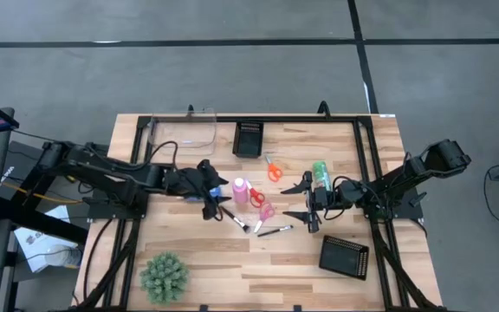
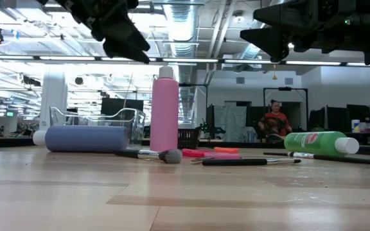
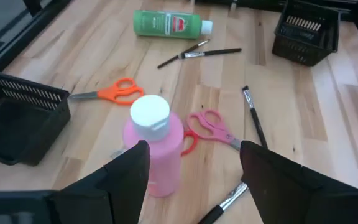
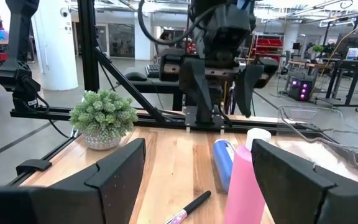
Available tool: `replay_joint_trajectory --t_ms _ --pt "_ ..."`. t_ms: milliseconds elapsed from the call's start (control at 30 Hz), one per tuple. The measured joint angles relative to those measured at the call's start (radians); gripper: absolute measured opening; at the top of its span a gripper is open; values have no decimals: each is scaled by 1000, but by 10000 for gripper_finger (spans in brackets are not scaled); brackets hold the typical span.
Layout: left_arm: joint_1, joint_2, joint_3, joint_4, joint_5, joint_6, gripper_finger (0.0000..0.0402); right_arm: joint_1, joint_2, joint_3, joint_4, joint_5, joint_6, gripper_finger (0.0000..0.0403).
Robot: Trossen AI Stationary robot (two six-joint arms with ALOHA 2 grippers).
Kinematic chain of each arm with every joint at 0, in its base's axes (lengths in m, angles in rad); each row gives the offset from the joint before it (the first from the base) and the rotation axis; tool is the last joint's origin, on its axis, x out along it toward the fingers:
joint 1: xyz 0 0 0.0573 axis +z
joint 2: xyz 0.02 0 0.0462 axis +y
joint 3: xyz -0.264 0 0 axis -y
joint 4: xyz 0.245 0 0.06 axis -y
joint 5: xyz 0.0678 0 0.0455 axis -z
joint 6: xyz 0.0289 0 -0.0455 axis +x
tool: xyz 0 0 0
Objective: Pick & Place Paint Supplies
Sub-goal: Put the pink paint bottle into the transparent bin
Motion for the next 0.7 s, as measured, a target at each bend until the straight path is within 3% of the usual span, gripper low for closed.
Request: replay_joint_trajectory --t_ms 400,700 --pt "101 134 152 -117 49 118 241 0 0 0 -10 0 8 281" --pt "159 170 178 -127 102 150 241 0 0 0 -14 0 12 281"
